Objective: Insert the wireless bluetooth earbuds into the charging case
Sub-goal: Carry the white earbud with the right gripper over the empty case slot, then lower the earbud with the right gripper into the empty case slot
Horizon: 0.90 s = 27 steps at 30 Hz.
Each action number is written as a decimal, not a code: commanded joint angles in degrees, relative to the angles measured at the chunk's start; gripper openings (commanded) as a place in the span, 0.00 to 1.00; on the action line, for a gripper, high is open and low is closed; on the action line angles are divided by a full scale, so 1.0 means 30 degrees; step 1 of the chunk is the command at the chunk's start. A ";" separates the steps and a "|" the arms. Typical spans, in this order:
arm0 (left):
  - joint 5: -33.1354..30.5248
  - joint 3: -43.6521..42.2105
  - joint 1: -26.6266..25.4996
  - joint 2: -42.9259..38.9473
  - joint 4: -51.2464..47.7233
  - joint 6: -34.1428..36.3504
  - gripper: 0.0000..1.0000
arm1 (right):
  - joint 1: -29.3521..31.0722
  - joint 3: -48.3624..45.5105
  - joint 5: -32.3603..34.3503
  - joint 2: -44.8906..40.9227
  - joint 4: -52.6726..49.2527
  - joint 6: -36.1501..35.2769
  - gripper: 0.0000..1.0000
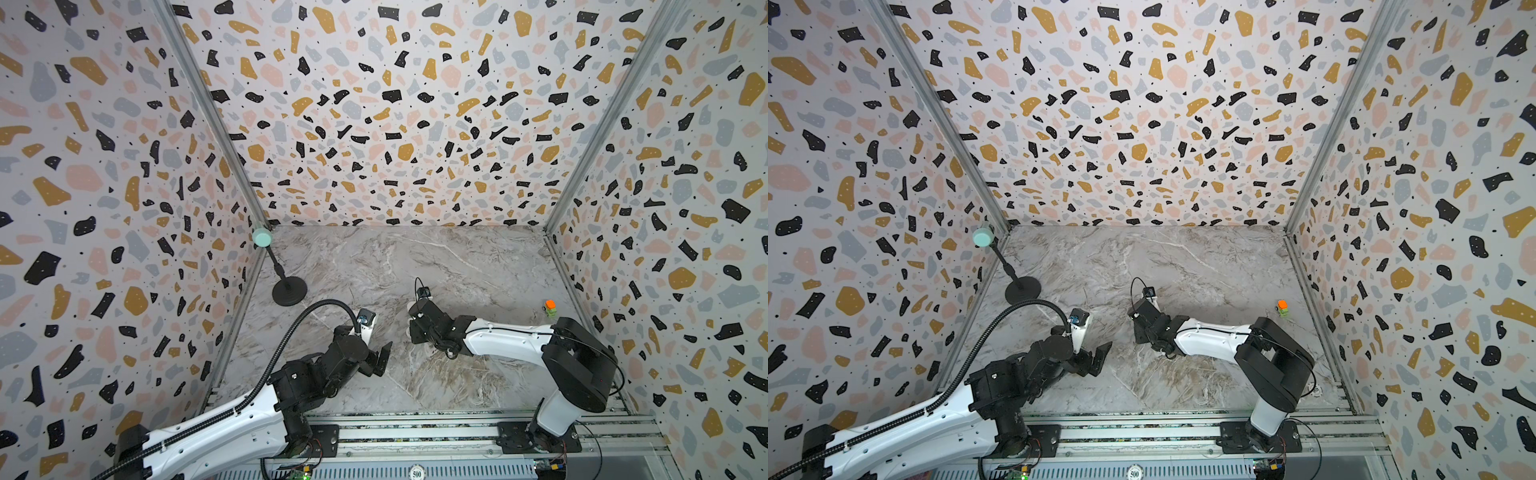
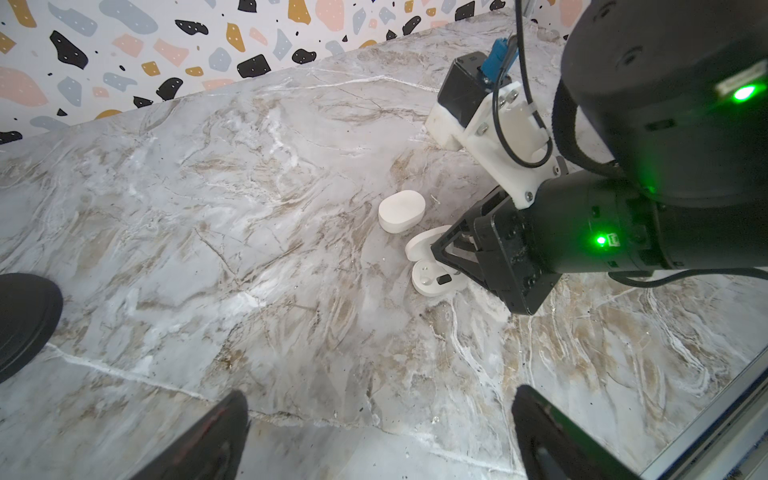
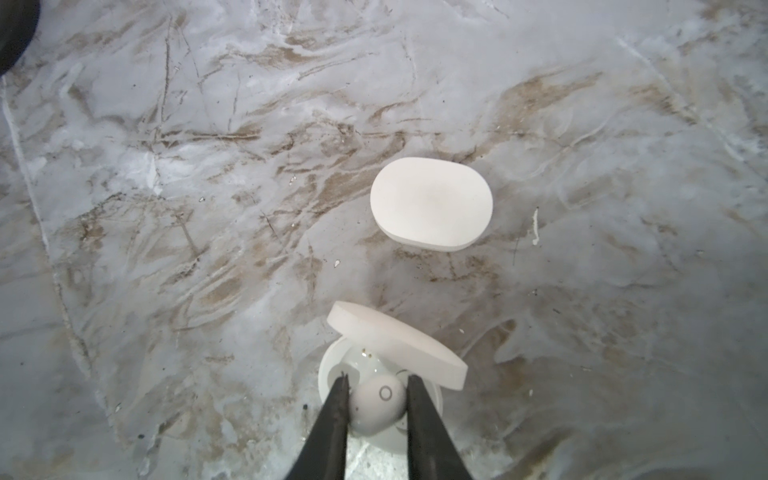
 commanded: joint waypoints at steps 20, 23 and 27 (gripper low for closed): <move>0.0082 -0.0211 0.0082 0.0020 0.0723 0.0334 1.00 | 0.0209 -0.0610 -0.0077 0.0044 0.1307 -0.0004 0.24; 0.0071 -0.0205 0.0082 0.0021 0.0728 0.0349 1.00 | 0.0323 -0.0742 0.0070 0.0103 0.1373 0.0029 0.24; 0.0090 -0.0202 0.0064 0.0021 0.0728 0.0331 1.00 | 0.0429 -0.0790 0.0185 0.0198 0.1476 0.0038 0.24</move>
